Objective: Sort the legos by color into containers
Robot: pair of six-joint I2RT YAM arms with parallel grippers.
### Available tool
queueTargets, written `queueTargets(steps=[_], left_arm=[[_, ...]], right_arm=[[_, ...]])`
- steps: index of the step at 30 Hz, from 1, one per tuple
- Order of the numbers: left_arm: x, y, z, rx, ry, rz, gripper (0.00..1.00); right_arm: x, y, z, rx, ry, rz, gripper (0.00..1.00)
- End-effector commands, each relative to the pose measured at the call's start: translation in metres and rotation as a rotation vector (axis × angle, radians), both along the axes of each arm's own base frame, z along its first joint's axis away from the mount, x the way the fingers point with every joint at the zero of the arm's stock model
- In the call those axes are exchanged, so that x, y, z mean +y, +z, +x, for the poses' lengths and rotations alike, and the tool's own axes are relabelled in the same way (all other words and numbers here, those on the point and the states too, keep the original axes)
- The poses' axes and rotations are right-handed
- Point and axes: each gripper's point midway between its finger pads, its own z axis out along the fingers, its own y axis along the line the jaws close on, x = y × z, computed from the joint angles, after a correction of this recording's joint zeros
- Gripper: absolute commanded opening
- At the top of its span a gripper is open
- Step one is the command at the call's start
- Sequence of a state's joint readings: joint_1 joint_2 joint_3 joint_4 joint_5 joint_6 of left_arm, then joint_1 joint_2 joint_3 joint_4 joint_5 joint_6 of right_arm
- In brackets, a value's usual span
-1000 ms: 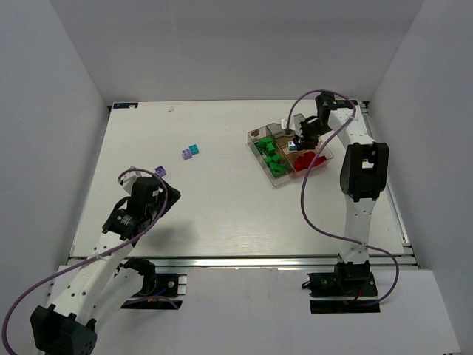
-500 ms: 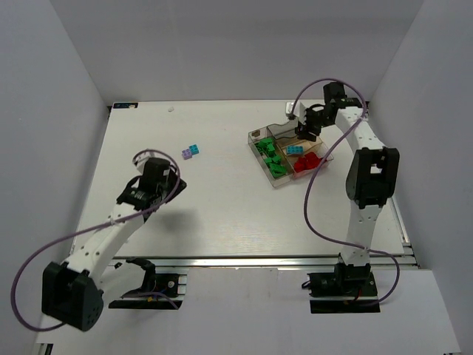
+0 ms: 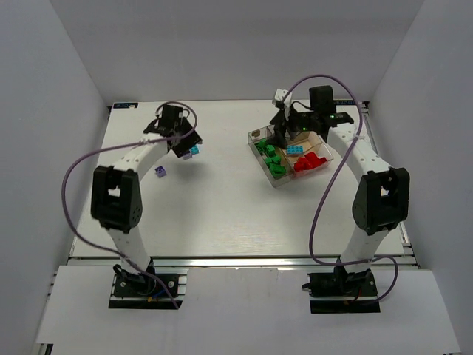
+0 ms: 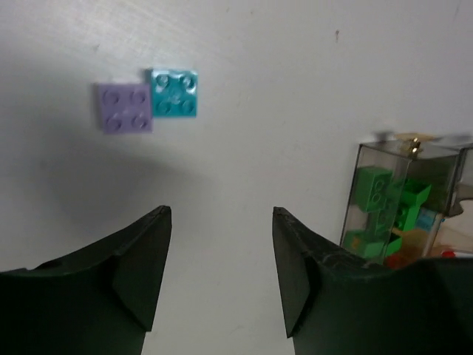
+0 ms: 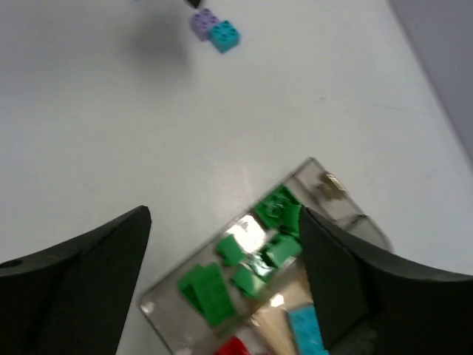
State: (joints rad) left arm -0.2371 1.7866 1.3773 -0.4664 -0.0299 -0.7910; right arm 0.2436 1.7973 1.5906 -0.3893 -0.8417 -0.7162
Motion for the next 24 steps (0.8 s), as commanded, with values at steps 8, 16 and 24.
queueTargets(steps=[8, 16, 24], left_arm=[[0.008, -0.006, 0.073, 0.124, -0.173, 0.13, 0.72], [0.038, -0.02, 0.073, 0.166, -0.194, 0.297, 0.72], [0.037, -0.042, 0.059, 0.188, -0.332, 0.333, 0.72]], right_arm=[[0.024, 0.001, -0.027, 0.24, -0.133, 0.112, 0.89], [0.02, -0.011, -0.028, 0.266, -0.164, 0.099, 0.89], [0.023, -0.017, -0.027, 0.288, -0.16, 0.098, 0.89]])
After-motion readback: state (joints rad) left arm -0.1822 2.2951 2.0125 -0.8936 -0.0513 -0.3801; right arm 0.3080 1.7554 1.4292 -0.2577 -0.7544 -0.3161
